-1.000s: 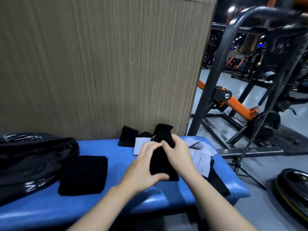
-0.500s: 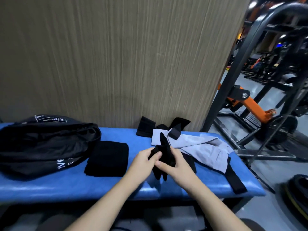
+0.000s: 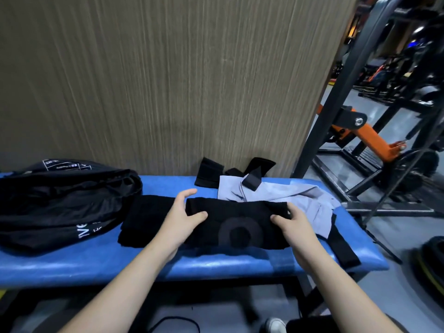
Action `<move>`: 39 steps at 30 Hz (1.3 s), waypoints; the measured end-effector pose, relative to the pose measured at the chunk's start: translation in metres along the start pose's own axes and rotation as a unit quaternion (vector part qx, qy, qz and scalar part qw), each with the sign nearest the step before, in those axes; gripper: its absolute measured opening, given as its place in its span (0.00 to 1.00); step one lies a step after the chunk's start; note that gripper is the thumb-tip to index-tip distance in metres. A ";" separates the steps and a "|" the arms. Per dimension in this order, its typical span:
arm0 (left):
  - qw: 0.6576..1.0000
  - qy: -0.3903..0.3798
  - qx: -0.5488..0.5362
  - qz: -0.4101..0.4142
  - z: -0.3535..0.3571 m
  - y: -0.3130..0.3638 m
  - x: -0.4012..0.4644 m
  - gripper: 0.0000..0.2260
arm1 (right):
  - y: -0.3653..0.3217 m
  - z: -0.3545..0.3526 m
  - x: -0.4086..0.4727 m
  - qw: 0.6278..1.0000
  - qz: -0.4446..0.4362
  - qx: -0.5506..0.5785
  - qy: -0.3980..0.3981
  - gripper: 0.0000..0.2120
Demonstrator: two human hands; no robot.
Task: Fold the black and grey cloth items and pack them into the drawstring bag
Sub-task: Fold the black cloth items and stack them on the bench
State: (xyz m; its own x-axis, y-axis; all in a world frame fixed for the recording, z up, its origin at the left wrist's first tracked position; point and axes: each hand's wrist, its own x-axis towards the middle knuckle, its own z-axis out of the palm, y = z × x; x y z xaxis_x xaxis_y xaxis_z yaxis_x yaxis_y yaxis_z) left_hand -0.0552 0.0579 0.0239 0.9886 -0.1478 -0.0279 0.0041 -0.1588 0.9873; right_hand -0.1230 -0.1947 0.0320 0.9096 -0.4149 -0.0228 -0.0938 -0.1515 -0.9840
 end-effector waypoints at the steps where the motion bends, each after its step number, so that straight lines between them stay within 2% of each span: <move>1: 1.000 -0.008 0.014 -0.009 -0.001 -0.002 0.000 0.25 | 0.004 -0.004 0.002 1.000 0.007 -0.015 0.009 0.10; 3: 0.999 -0.025 0.017 -0.026 -0.002 -0.007 -0.001 0.24 | 0.012 -0.014 0.008 0.999 0.018 -0.046 0.023 0.11; 6: 0.998 -0.048 0.035 -0.014 0.000 -0.007 -0.007 0.17 | 0.022 -0.027 0.016 0.993 0.023 -0.113 0.037 0.16; 8: 0.997 -0.053 0.058 -0.012 0.002 -0.010 -0.008 0.13 | 0.028 -0.033 0.017 0.987 0.022 -0.158 0.028 0.19; 11: 0.993 -0.039 0.109 -0.011 0.005 -0.019 -0.007 0.13 | 0.030 -0.037 0.015 0.981 0.018 -0.193 0.005 0.23; 14: 0.992 -0.051 0.108 -0.046 0.009 -0.025 -0.007 0.09 | 0.028 -0.036 0.014 0.985 0.021 -0.173 -0.002 0.20; 18: 0.983 -0.096 0.131 -0.081 0.013 -0.028 -0.014 0.16 | 0.026 -0.030 0.012 0.982 0.025 -0.189 -0.002 0.15; 23: 0.981 -0.067 0.169 -0.070 0.015 -0.031 -0.018 0.13 | 0.020 -0.021 0.005 0.975 -0.039 -0.219 0.005 0.13; 27: 0.986 -0.062 0.146 -0.057 0.015 -0.035 -0.016 0.15 | 0.008 -0.005 -0.007 0.978 -0.132 -0.158 -0.024 0.14; 31: 0.991 -0.074 0.107 -0.039 0.013 -0.035 -0.016 0.18 | -0.001 0.025 -0.019 0.978 -0.172 -0.092 -0.074 0.14; 36: 0.993 -0.083 0.076 -0.038 0.012 -0.036 -0.017 0.17 | 0.005 0.070 -0.028 0.968 -0.187 -0.119 -0.116 0.18; 39: 0.995 -0.080 0.019 -0.060 0.012 -0.032 -0.022 0.11 | 0.012 0.092 -0.032 0.959 -0.172 -0.164 -0.156 0.23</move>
State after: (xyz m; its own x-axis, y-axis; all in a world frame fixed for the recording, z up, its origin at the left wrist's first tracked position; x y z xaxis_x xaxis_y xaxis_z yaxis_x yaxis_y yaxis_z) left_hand -0.0790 0.0547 -0.0086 0.9448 -0.2785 -0.1727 0.1119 -0.2213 0.9688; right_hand -0.1156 -0.1004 0.0045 0.9817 -0.0082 0.1905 0.1577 -0.5270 -0.8351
